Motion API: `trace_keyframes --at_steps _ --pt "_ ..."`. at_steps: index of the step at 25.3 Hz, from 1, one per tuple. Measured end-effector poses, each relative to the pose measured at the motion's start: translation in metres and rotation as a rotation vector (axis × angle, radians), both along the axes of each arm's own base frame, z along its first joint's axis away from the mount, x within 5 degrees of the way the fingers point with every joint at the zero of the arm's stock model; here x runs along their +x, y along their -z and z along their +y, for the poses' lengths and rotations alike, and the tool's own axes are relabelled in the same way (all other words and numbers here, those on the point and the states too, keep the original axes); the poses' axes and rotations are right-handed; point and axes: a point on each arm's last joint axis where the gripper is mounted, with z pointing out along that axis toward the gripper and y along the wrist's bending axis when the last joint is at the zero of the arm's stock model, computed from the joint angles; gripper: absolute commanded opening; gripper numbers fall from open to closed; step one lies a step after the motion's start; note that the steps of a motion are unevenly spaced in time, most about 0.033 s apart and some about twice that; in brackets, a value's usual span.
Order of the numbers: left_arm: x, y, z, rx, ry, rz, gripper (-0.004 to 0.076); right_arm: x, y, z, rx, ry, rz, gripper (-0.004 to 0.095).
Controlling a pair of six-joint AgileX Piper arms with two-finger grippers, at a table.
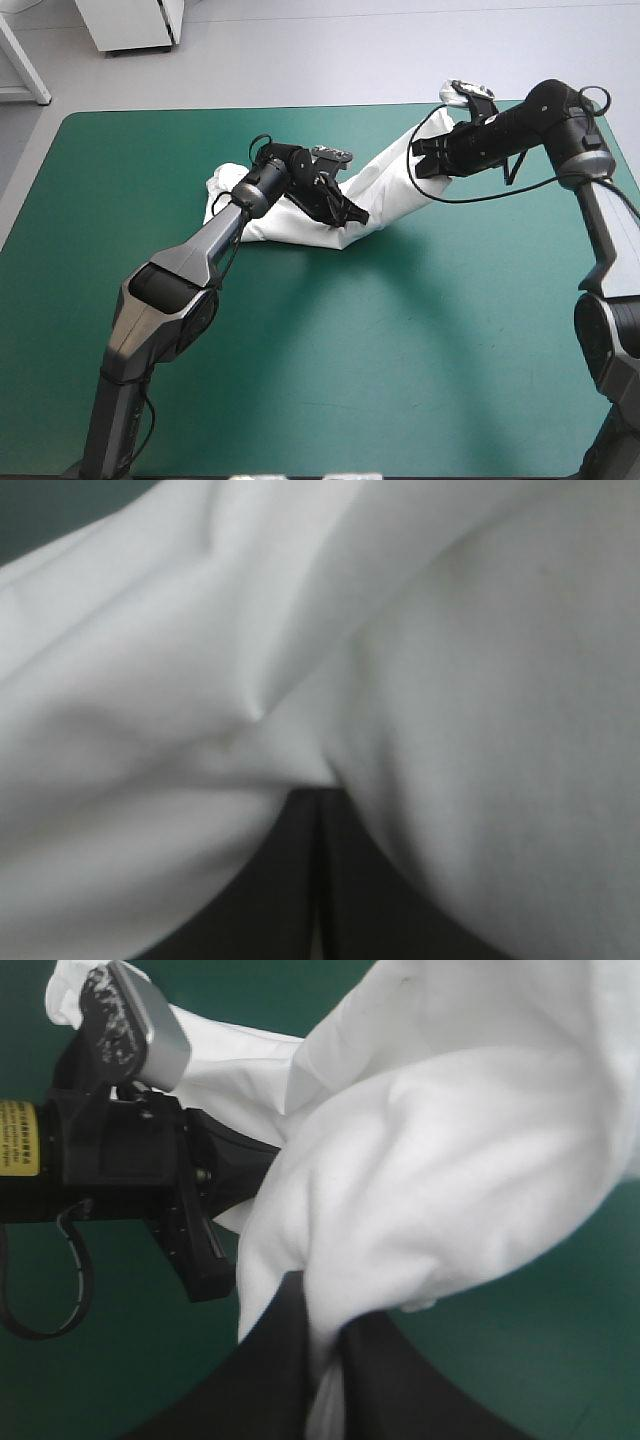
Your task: Fold the cloth
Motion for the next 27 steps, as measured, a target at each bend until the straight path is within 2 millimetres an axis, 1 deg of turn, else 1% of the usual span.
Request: trace_keyframes --at_steps 1,4,6,7,8,9,11,12,14,15,17,20,24,27 --pt "0.0 0.0 0.0 -0.003 0.0 0.004 -0.0009 -0.001 -0.002 0.006 0.002 -0.017 -0.006 -0.0014" --pt "-0.003 0.0 0.0 -0.007 0.005 0.037 -0.0009 -0.003 -0.004 0.015 0.001 -0.039 -0.014 -0.0013" --pt "-0.007 -0.006 0.01 0.023 0.012 0.074 -0.0009 -0.004 -0.005 0.016 -0.005 -0.044 -0.016 -0.0013" --pt "-0.01 -0.018 0.023 0.062 0.008 0.076 -0.0009 -0.004 -0.004 0.016 -0.009 -0.044 -0.016 -0.0013" --pt "-0.012 -0.028 0.032 0.074 -0.004 0.062 -0.0009 -0.004 -0.004 0.016 -0.01 -0.044 -0.016 -0.0013" --pt "-0.018 -0.05 0.052 0.083 -0.034 0.029 -0.0009 -0.003 -0.004 0.016 -0.013 -0.041 -0.021 -0.0013" --pt "-0.03 -0.08 0.075 0.078 -0.068 -0.016 -0.0009 -0.003 -0.005 0.018 -0.013 -0.04 -0.033 -0.0013" --pt "-0.037 -0.091 0.089 0.082 -0.088 -0.032 -0.0009 -0.002 -0.005 0.02 -0.016 -0.043 -0.039 -0.0013" --pt "-0.05 -0.105 0.115 0.1 -0.126 -0.045 -0.0009 -0.003 -0.005 0.026 -0.02 -0.059 -0.059 -0.0013" --pt "-0.059 -0.108 0.128 0.113 -0.146 -0.041 -0.0009 -0.003 -0.006 0.03 -0.02 -0.066 -0.067 -0.0013" --pt "-0.075 -0.109 0.152 0.136 -0.187 -0.02 -0.0009 -0.005 -0.007 0.041 -0.017 -0.083 -0.09 -0.0013" --pt "-0.103 -0.107 0.18 0.159 -0.234 0.015 -0.0009 -0.008 -0.008 0.061 -0.009 -0.112 -0.127 -0.0013" --pt "-0.136 -0.116 0.199 0.179 -0.261 0.001 -0.0009 -0.01 -0.01 0.087 0.01 -0.126 -0.195 -0.0013" --pt "-0.159 -0.125 0.209 0.217 -0.278 -0.027 -0.0009 -0.01 -0.006 0.109 0.023 -0.147 -0.223 -0.0013"
